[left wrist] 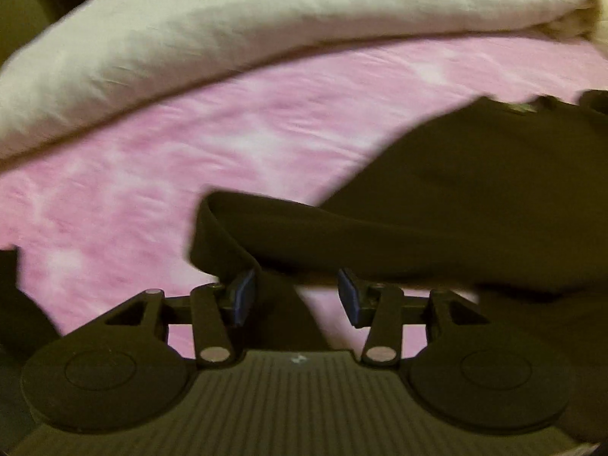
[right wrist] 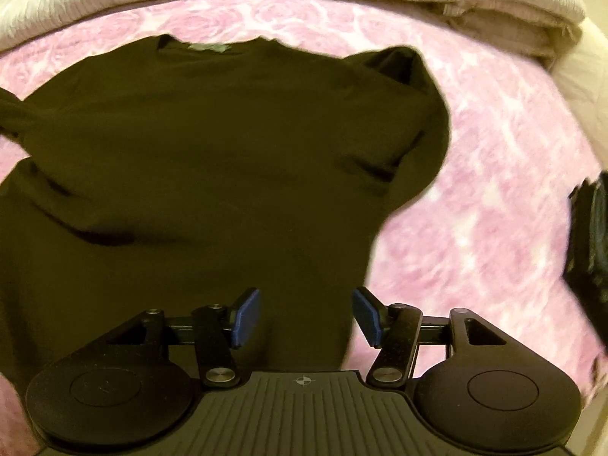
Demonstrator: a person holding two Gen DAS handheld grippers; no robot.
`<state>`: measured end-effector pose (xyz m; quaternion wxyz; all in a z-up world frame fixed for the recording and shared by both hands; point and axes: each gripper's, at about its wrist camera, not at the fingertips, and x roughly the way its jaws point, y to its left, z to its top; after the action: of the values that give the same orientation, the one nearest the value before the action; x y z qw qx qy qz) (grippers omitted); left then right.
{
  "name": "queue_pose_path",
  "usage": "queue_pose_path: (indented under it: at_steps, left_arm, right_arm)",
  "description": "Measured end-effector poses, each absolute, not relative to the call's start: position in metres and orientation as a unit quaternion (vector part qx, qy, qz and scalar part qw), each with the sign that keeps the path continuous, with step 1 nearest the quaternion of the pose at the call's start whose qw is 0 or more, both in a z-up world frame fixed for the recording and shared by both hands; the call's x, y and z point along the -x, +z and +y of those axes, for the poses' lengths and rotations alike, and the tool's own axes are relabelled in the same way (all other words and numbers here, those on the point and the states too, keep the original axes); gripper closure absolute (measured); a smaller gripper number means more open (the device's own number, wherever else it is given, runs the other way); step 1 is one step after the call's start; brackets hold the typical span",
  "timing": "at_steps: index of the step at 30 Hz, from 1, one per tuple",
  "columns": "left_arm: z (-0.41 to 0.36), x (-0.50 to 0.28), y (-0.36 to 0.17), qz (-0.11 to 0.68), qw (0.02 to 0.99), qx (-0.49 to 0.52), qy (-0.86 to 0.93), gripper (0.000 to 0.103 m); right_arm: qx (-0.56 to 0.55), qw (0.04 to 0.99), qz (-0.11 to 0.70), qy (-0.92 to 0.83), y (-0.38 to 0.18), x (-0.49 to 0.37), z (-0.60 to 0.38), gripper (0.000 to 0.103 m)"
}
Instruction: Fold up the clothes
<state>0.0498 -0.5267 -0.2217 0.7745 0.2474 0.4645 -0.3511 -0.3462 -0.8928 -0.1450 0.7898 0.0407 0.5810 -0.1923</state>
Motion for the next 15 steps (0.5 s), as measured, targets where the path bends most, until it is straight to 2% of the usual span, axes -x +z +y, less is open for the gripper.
queue_pose_path:
  at_steps: [5,10,15]
  left_arm:
    - [-0.572,0.012,-0.222,0.456,0.758,-0.251,-0.393,0.061]
    - [-0.633,0.069,-0.226,0.442,0.749,-0.285,-0.404,0.06]
    - [-0.686,0.105,-0.259,0.451,0.731,-0.32,-0.4,0.059]
  right_arm:
    - [0.01,0.801,0.57,-0.183,-0.147,0.317,-0.959,0.043]
    - [0.009,0.824,0.541,-0.171,-0.171,0.267,-1.053,0.043]
    - [0.03,0.848,0.511,-0.137,-0.196,0.209,-1.118,0.043]
